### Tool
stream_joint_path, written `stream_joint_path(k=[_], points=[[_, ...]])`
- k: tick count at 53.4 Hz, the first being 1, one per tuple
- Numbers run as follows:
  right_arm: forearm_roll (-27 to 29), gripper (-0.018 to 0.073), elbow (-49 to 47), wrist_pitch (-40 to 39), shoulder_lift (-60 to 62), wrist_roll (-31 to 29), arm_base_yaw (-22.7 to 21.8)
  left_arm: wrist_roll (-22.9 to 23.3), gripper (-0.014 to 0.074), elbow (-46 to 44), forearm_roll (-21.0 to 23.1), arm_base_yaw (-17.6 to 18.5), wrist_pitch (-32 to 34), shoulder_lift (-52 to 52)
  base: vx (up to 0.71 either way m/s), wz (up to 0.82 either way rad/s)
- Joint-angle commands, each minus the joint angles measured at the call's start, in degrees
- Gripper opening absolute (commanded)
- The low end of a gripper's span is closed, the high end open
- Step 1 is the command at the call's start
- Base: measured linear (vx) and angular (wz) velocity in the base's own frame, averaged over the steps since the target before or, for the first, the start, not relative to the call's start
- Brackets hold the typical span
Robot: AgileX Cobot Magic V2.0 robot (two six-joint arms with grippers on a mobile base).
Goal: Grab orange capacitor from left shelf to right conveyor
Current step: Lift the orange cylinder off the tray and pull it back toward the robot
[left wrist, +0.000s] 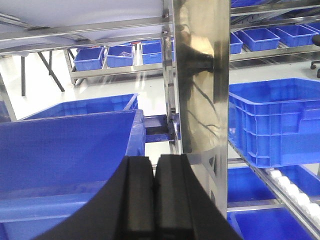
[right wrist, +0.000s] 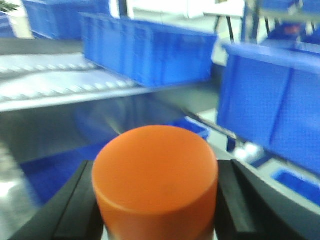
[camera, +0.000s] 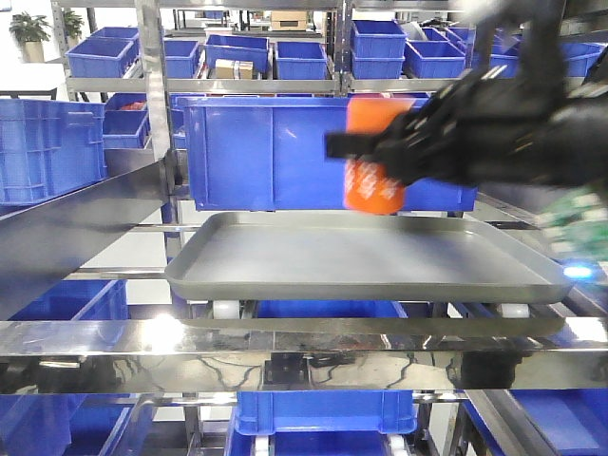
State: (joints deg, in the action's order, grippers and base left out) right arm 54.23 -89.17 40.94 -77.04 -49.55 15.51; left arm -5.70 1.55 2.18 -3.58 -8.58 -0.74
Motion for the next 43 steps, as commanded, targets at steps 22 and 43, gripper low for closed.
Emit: stream_joint_path(k=[22,43], points=[[11.7,0.0334,25.3,0.4,24.2,-12.5,-0.2,0.1,-0.0006,1.9,0.2,-0.1,4.7,-0.7,0.00,0.00],[23.1,0.0334,49.2,-0.3,30.4,-22.5,-0.2,0.1,-0.0006,1.9,0.2,-0.1,4.7,-0.7,0.00,0.00]])
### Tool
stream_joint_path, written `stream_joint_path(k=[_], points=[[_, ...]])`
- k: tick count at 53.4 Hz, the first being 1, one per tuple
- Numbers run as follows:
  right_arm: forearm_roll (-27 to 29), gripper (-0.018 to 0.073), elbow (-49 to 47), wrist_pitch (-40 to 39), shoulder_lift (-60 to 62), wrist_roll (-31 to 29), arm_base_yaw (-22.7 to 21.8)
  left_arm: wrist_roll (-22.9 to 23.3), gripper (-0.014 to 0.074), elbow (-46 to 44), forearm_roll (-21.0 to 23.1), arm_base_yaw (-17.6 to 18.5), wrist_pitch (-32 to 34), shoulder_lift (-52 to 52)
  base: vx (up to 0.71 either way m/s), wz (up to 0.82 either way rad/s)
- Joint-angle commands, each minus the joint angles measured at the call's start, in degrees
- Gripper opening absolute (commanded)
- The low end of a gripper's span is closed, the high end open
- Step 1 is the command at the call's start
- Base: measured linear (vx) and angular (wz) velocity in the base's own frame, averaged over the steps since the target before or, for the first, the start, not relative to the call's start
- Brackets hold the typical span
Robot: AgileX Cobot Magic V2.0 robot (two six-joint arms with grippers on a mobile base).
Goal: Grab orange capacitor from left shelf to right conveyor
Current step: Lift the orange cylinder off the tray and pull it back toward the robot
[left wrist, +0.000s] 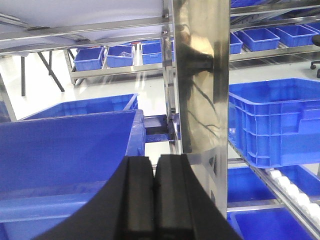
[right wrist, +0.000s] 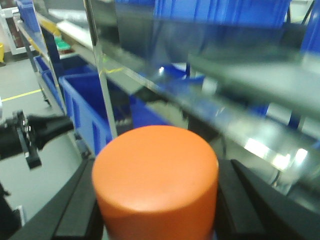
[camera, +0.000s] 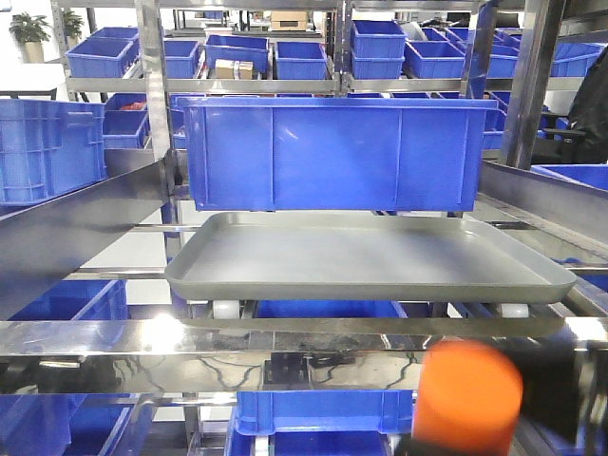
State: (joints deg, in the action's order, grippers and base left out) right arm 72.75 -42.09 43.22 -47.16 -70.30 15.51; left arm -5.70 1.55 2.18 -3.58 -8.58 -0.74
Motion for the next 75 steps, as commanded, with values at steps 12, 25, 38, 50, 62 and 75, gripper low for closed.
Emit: stream_joint_path(k=[12,25,38,50,62,75], points=[[5.3,0.0334,9.6,-8.1,0.2,-4.1,-0.2,0.1,-0.0006,1.9,0.2,-0.1,4.7,-0.7,0.00,0.00],[5.2,0.0334,10.7,-9.5,0.2,-6.2,-0.2,0.1,-0.0006,1.9,0.2,-0.1,4.7,-0.7,0.00,0.00],[5.2,0.0334,10.7,-10.4,0.2,-6.2,-0.2,0.1,-0.0006,1.9,0.2,-0.1,4.7,-0.7,0.00,0.00],[5.2,0.0334,10.7,-10.4,0.2,-6.2,-0.2,0.1,-0.0006,1.9,0.2,-0.1,4.7,-0.7,0.00,0.00],[5.2,0.0334,10.7,-10.3,0.2,-6.2,-0.2,0.1,-0.0006,1.9,0.2,-0.1,4.7,-0.7,0.00,0.00],[5.2,0.0333,10.7,-10.3,0.2,-6.2,-0.2,0.1,-0.0006,1.9,0.2,-0.1,4.7,-0.7,0.00,0.00]])
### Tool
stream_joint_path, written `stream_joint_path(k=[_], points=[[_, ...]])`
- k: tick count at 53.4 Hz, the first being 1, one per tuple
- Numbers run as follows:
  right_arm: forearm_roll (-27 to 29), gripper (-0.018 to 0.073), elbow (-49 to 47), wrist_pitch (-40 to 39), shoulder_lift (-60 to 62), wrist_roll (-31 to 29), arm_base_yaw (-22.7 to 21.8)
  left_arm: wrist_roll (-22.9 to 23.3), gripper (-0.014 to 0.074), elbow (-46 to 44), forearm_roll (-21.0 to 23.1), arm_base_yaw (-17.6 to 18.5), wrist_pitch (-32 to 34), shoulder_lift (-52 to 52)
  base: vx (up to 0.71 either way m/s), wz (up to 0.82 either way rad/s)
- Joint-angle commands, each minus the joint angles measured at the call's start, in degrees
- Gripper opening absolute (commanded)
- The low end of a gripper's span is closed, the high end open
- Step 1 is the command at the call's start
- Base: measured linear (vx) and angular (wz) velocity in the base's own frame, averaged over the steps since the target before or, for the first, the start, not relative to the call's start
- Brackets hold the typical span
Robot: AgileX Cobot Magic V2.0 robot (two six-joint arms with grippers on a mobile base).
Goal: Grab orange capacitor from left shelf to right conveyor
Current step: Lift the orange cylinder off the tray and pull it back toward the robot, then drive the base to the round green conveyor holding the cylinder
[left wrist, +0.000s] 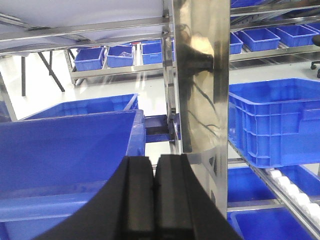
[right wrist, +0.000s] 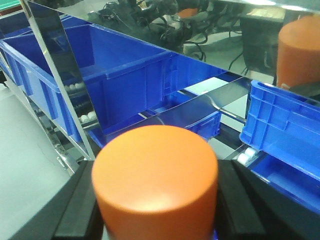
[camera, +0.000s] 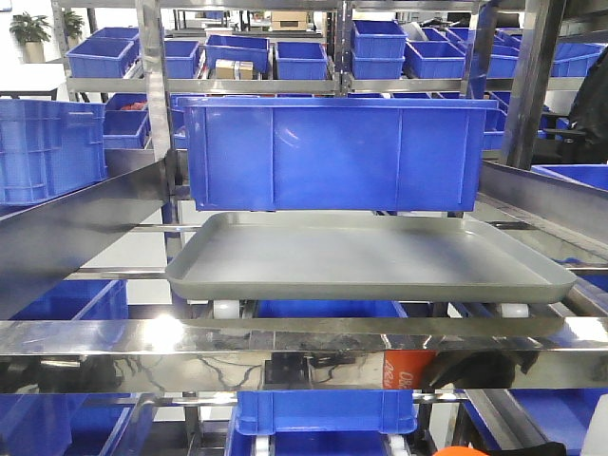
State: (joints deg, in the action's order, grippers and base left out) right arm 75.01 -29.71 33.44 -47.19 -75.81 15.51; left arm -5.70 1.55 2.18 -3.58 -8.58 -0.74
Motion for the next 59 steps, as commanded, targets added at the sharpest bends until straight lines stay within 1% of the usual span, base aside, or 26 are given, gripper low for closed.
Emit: stream_joint_path(k=[1,17,59], points=[[2.9,0.0333,-1.7,-0.5,0.2,-0.7,-0.2,0.1,-0.0006,1.9,0.2,-0.1,4.7,-0.7,0.00,0.00],[2.9,0.0333,-1.7,-0.5,0.2,-0.7,-0.2,0.1,-0.0006,1.9,0.2,-0.1,4.7,-0.7,-0.04,0.12],[2.9,0.0333,-1.7,-0.5,0.2,-0.7,-0.2,0.1,-0.0006,1.9,0.2,-0.1,4.7,-0.7,-0.10,0.46]])
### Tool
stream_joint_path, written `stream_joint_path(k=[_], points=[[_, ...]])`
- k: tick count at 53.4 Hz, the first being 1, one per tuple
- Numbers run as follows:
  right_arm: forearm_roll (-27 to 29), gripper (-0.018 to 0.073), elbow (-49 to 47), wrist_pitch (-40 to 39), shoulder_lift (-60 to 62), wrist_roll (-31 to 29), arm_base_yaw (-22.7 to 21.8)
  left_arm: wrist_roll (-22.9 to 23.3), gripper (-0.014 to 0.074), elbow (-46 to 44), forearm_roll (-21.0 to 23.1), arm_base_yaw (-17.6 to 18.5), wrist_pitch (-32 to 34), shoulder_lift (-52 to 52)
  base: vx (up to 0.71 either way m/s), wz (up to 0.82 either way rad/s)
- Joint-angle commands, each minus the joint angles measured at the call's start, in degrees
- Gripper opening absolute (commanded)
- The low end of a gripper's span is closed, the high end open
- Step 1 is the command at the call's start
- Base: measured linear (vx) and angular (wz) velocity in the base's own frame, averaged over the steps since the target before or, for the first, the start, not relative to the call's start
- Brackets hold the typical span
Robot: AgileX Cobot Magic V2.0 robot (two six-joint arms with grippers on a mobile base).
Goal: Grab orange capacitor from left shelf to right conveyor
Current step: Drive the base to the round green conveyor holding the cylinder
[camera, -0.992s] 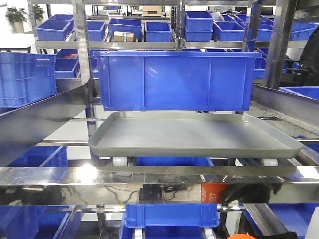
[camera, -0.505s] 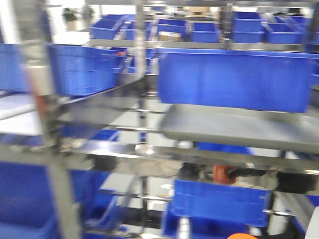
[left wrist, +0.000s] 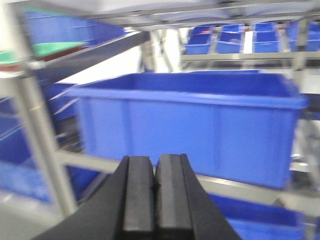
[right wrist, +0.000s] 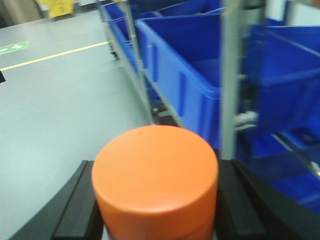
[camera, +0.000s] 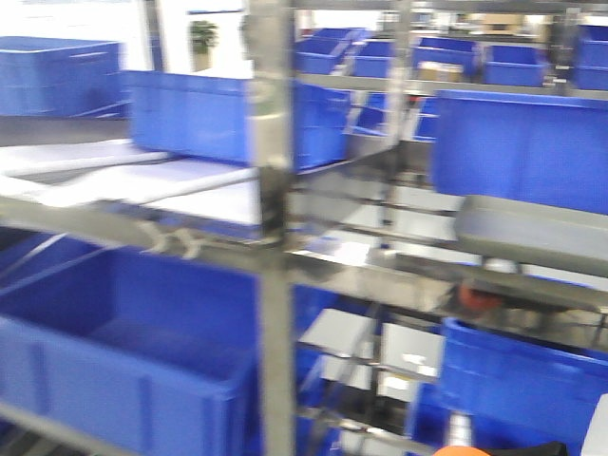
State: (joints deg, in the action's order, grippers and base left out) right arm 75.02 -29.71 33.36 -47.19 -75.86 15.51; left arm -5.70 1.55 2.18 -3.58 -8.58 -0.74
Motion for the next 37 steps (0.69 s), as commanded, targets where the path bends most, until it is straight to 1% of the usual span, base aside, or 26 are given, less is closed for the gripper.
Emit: stream_joint_path(k=[1,18,37], points=[[2.9,0.0333,-1.7,-0.4,0.2,-0.6,-0.2,0.1,-0.0006,1.9,0.2,-0.1,4.7,-0.7,-0.10,0.49],[2.9,0.0333,-1.7,-0.4,0.2,-0.6,-0.2,0.1,-0.0006,1.9,0.2,-0.1,4.7,-0.7,-0.10,0.51],[2.9,0.0333,-1.7,-0.4,0.2,-0.6,-0.2,0.1,-0.0006,1.9,0.2,-0.1,4.7,-0.7,-0.10,0.59]])
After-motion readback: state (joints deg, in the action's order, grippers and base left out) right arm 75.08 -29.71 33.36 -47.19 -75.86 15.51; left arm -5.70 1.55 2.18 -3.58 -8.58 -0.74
